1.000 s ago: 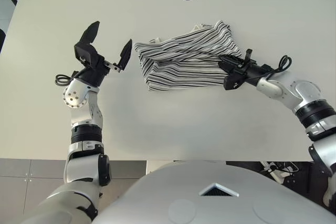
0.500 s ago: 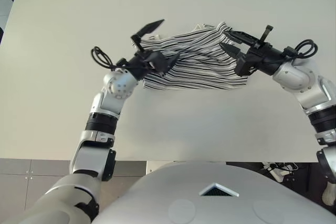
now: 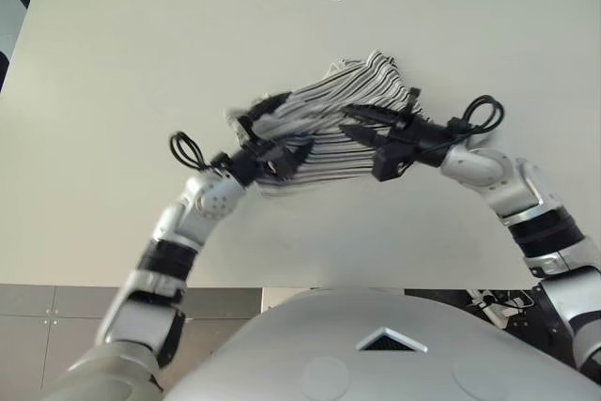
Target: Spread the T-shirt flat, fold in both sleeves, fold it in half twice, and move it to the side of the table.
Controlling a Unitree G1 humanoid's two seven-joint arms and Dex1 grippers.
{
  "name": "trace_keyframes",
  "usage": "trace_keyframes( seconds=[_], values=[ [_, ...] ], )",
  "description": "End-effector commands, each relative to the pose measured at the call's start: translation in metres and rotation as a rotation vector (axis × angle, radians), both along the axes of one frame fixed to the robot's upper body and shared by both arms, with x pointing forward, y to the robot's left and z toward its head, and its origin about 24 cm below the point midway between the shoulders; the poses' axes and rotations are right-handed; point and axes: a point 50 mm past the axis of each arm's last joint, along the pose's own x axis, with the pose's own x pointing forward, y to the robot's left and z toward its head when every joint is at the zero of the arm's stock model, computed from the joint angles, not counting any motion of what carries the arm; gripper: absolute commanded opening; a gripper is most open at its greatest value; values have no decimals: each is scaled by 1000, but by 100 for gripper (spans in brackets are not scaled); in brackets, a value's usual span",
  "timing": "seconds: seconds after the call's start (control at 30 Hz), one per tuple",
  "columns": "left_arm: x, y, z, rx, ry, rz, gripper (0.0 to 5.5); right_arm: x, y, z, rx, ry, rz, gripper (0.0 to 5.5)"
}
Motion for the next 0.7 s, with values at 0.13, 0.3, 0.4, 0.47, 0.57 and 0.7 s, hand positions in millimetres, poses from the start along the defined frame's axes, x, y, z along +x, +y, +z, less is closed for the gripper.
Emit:
trace_keyframes(
  seconds=[0.13, 0.3, 0.4, 0.47, 0.57, 0.7],
  values=[
    [-7, -39, 39, -421, 50, 73, 514, -19, 15, -3, -81, -16, 104, 131],
    [15, -30, 67, -544, -33, 153, 514, -39, 12, -6, -106, 10, 154, 131],
    [21, -10, 90, -616, -106, 150, 514, -56, -3, 7, -89, 59, 200, 131],
    [24, 9, 101, -567, -173, 169, 514, -61, -6, 10, -89, 72, 206, 131],
    [36, 46, 104, -324, -265, 250, 514, -59, 1, -1, -132, 57, 205, 131],
    [39, 60, 87, -110, -255, 215, 514, -36, 18, -18, -190, -40, 160, 131]
  ],
)
